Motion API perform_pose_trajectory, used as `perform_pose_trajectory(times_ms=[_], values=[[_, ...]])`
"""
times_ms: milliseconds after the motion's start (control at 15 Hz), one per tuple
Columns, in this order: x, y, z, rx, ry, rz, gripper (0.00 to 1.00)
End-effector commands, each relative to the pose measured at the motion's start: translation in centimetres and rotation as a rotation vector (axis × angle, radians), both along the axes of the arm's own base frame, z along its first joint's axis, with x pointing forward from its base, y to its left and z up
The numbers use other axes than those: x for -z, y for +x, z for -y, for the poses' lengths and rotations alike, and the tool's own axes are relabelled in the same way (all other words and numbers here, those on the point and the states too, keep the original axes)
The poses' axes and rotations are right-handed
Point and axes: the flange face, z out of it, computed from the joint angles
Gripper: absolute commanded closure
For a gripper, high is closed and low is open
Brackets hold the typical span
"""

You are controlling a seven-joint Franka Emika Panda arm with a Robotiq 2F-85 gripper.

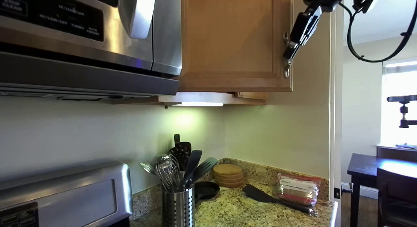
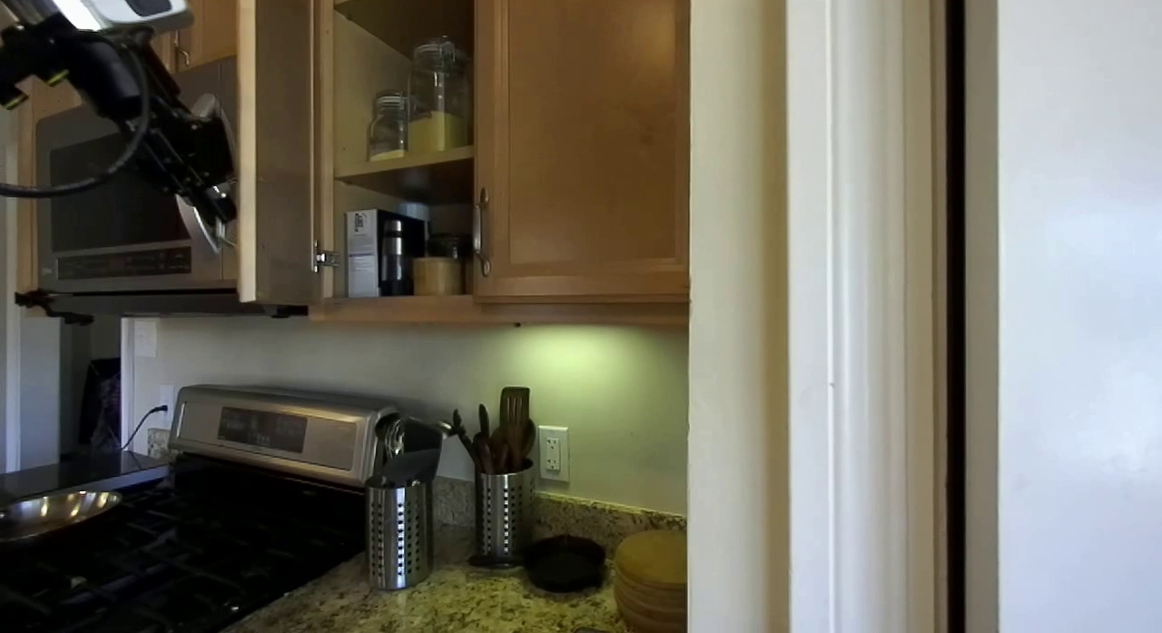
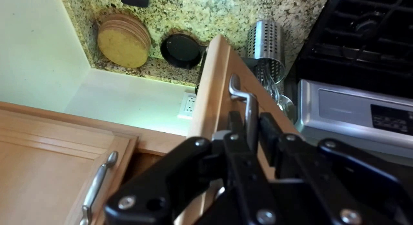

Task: Open the left drawer door

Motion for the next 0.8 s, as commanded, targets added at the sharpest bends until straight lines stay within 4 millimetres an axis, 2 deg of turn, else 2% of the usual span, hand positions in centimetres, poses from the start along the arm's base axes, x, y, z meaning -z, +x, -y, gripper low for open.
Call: perform_pose_trajectory(times_ms=[0,67,200,667,733], values=[[-0.7,-2.8,-1.2,-0.055,-0.059,0.019,0.72],[-0.9,-3.2,-1.2,-0.070,-0.067,0.022,0.47],[-1.1,-3.2,0.1,-0.098,-0.063,-0.009,0.46],[-0.8,-1.9,8.1,-0.029,-0.037,-0.165,0.01],[-0.7,-1.7,8.9,-0.022,-0.029,-0.179,0.01]])
